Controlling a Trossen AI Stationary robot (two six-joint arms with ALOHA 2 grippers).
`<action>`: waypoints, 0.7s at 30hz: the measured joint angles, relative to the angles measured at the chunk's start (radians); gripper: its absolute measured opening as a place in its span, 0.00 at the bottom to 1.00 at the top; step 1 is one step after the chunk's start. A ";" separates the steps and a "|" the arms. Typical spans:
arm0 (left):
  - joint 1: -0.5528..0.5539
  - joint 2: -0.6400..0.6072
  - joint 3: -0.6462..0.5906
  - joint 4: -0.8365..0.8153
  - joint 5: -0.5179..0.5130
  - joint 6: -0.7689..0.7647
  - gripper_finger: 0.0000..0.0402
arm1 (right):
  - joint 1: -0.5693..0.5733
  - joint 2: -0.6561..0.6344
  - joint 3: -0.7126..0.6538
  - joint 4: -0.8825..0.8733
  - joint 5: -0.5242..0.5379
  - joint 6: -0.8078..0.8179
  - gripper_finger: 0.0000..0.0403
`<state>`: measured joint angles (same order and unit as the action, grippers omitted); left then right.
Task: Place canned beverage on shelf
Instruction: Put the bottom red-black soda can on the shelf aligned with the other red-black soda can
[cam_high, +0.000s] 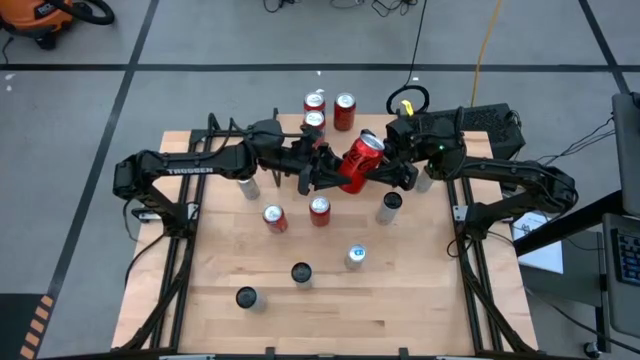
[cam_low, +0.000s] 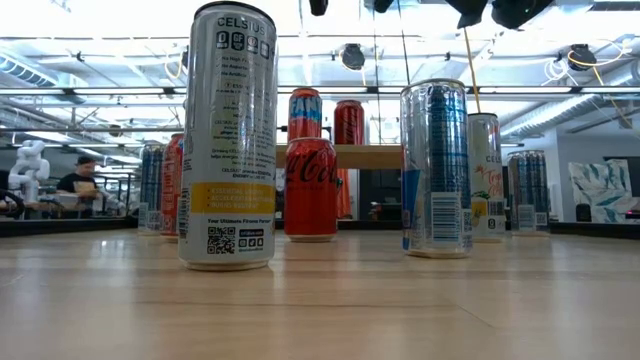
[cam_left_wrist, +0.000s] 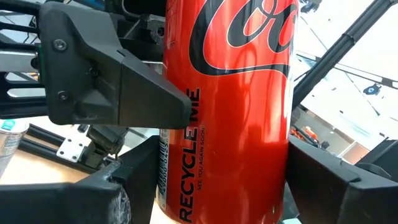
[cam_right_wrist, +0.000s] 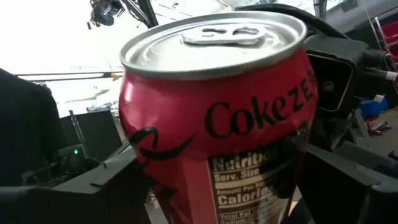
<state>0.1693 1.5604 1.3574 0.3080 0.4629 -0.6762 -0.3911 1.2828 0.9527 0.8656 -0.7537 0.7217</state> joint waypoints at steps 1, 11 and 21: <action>0.003 0.000 0.000 0.000 0.000 0.000 0.69 | -0.004 -0.002 0.000 -0.003 -0.002 0.009 0.83; 0.024 0.000 0.000 0.004 0.010 -0.024 0.69 | -0.023 -0.035 0.000 -0.040 -0.027 0.038 0.82; 0.027 0.000 -0.002 -0.007 0.008 -0.015 0.69 | -0.041 -0.136 0.001 -0.343 -0.027 0.008 0.82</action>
<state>0.1967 1.5600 1.3556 0.3008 0.4713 -0.6914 -0.4319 1.1464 0.9535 0.5228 -0.7806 0.7299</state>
